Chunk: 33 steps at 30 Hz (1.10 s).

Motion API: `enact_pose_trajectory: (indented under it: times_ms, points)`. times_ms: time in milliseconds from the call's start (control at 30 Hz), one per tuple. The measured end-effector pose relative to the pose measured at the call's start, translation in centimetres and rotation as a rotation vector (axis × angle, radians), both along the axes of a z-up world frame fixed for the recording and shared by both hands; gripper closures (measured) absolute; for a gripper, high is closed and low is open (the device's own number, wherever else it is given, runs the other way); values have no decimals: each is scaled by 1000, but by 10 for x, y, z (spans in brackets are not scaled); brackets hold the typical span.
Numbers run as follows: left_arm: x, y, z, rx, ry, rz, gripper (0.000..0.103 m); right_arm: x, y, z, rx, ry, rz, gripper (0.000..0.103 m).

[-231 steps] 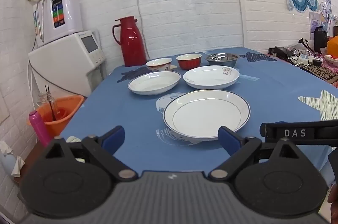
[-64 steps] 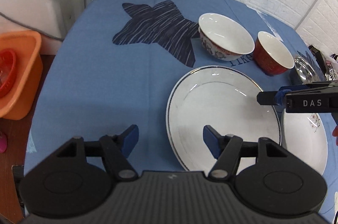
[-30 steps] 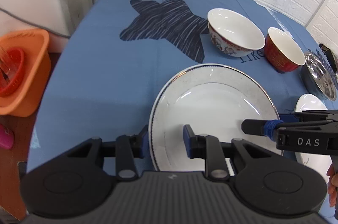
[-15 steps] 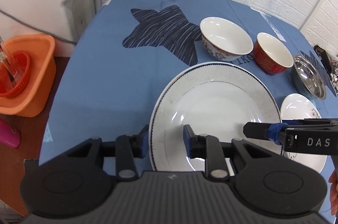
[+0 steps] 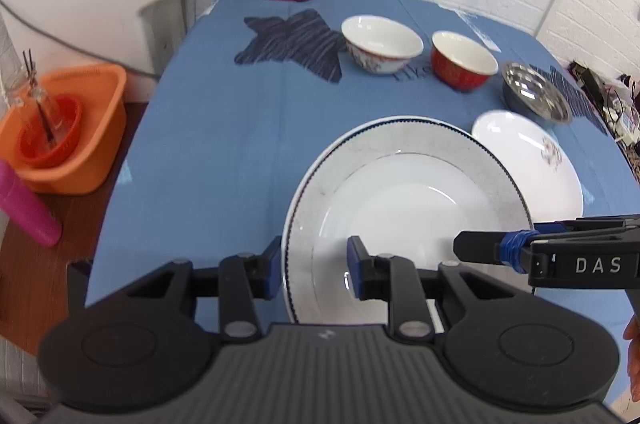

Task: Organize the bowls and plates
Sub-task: 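Carry the plate with both grippers, lower it onto the small white plate, open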

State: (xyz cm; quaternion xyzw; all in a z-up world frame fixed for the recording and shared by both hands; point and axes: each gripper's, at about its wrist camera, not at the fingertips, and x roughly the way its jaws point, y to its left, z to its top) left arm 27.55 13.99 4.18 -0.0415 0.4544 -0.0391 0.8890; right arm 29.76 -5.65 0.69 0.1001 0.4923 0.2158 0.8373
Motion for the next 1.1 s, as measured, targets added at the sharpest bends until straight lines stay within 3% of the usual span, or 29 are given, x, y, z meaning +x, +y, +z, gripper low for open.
enact_pose_trajectory:
  times_ms: [300,567,700,767,833,900,1033,1100]
  points:
    - [-55,-9,-26,-1,26,-33,79,-56,-3,-17,-50,-4,-1,53]
    - [-73,-5,-39,-44,20,-52,79,-75,7,-20,-136,-70,19,51]
    - [-75,-1,-43,-69,7,-65,79,-74,7,-20,-131,-80,12,51]
    - [-75,1,-44,-90,9,-74,74,-73,6,-20,-126,-82,15,51]
    - [-76,5,-43,-130,5,-83,52,-70,5,-22,-133,-85,10,51]
    - [-78,9,-41,-153,-1,-85,50,-67,4,-25,-113,-81,3,51]
    - [-83,16,-35,-102,-25,-72,47,-65,10,-27,-117,-86,6,51]
    - [-86,23,-32,-119,-38,-84,46,-64,13,-25,-132,-100,21,51]
